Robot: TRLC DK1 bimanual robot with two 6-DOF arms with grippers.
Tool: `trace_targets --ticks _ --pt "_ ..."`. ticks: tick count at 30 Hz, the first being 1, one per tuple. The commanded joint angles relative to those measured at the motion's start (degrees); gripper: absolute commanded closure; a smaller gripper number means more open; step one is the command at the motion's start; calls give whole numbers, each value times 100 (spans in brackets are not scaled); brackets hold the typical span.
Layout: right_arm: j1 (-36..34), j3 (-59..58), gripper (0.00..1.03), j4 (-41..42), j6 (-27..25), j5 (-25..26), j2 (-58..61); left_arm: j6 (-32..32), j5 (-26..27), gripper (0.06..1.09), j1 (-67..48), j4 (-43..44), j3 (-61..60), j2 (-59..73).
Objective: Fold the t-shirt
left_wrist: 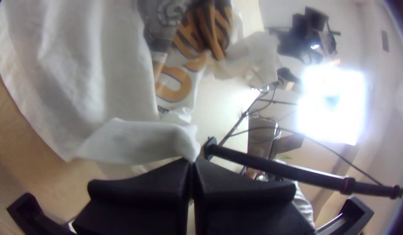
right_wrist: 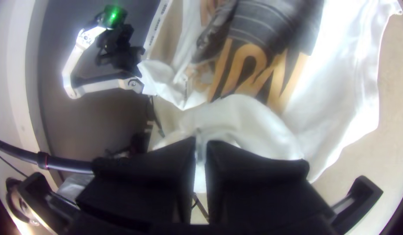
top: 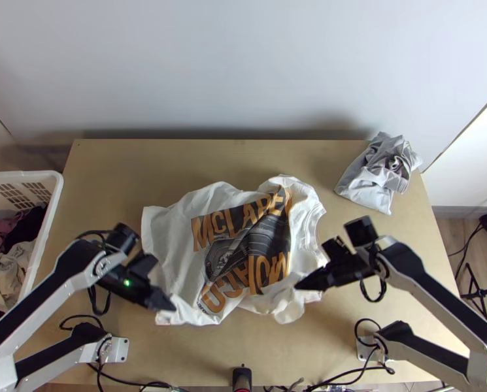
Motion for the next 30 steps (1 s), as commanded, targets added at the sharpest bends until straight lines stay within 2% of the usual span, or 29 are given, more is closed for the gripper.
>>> trace_targets --ticks 1,4,8,10,14,17,19,22,26,30 --pt "-802 29 97 407 -31 -166 345 -312 163 102 1358 639 -46 384" --pt "-837 46 97 776 180 -131 433 -444 102 102 1569 842 -29 569" --pt "-951 160 97 1286 549 80 618 -1015 -223 102 1920 1650 -11 824" --pt "-1048 178 97 1435 567 185 662 -1349 -338 102 2096 1967 -2 1044" --pt "-1188 90 97 1593 514 414 741 -1367 -540 102 2518 2213 -55 1378" --pt "-1303 11 97 1549 347 440 723 -1147 -619 102 2641 2186 -169 1439" --pt "-1320 20 97 1286 66 440 600 -805 -654 101 2606 1800 -231 1395" --pt "-1179 -42 97 1048 -136 440 222 -655 -663 101 2377 1395 -301 762" --pt "-555 -209 97 732 -339 519 -587 -655 -759 102 1674 1237 -354 -319" --pt "183 -288 97 363 -365 633 -1123 -576 -751 101 698 648 -327 -934"
